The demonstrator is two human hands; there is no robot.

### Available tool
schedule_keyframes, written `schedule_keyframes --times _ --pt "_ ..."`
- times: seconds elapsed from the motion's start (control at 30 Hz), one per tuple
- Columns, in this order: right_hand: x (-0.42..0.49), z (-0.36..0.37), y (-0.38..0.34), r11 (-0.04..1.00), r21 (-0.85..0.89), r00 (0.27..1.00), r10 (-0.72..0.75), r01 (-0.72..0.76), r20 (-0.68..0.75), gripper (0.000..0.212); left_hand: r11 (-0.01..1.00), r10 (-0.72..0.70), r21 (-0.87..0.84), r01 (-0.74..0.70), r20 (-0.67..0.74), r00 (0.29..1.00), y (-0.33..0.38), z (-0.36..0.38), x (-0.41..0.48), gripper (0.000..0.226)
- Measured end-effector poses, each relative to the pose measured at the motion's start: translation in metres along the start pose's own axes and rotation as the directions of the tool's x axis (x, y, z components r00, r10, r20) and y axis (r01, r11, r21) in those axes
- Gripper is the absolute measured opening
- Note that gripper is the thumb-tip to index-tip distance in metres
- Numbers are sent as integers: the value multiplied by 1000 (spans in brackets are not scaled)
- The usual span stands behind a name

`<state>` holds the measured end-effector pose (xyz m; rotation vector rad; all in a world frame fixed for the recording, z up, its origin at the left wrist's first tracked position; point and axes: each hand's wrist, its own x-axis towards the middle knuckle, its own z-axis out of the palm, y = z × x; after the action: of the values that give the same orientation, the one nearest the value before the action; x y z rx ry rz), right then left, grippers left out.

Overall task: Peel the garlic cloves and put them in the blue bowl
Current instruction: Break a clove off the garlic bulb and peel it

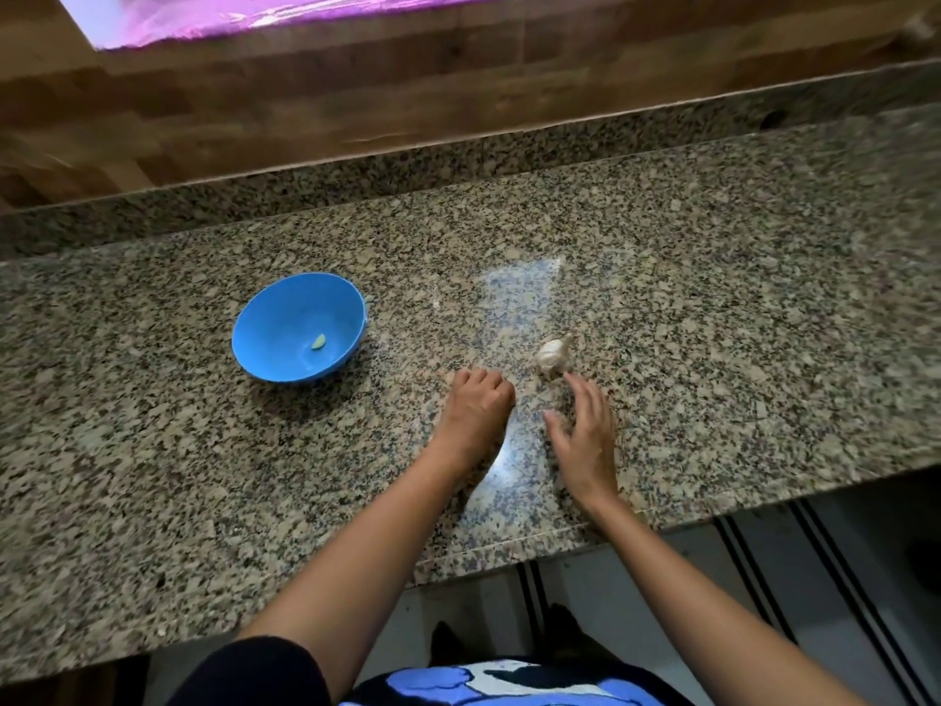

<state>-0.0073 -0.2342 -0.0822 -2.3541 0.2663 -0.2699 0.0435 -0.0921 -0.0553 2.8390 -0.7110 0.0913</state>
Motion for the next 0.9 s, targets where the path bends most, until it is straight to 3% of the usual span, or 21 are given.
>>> schedule_keyframes --times 0.17,0.27,0.37,0.47,0.6,0.63,0.7,0.77,0.9 --pt "-6 6 -13 998 44 998 -55 54 23 47 978 106 175 -112 41 994 8 -3 -2 29" --pt "-8 7 -16 997 64 997 -55 51 51 46 982 118 154 -112 -31 993 3 -9 -16 24" --pt "-4 8 -22 987 -6 969 -156 160 193 49 991 -112 -79 106 -73 991 -19 -7 -39 15" --pt "6 13 -31 861 -233 823 -302 452 480 60 873 -391 -323 365 -16 920 -44 -11 -59 13" --pt "13 21 -38 731 -344 736 -312 590 600 71 573 -629 -636 517 62 775 -56 -21 -69 10" --pt "14 22 -37 710 -358 732 -321 606 601 71 444 -680 -716 538 121 723 -58 -24 -68 11" --pt "14 20 -31 691 -404 754 -317 599 576 73 91 -743 -837 539 303 596 -58 -29 -66 14" --pt "13 13 -22 693 -462 790 -261 554 555 76 -212 -724 -852 479 466 509 -57 -35 -65 14" --pt "5 4 -16 733 -496 856 -233 466 462 68 -428 -619 -800 420 598 509 -56 -46 -59 14"
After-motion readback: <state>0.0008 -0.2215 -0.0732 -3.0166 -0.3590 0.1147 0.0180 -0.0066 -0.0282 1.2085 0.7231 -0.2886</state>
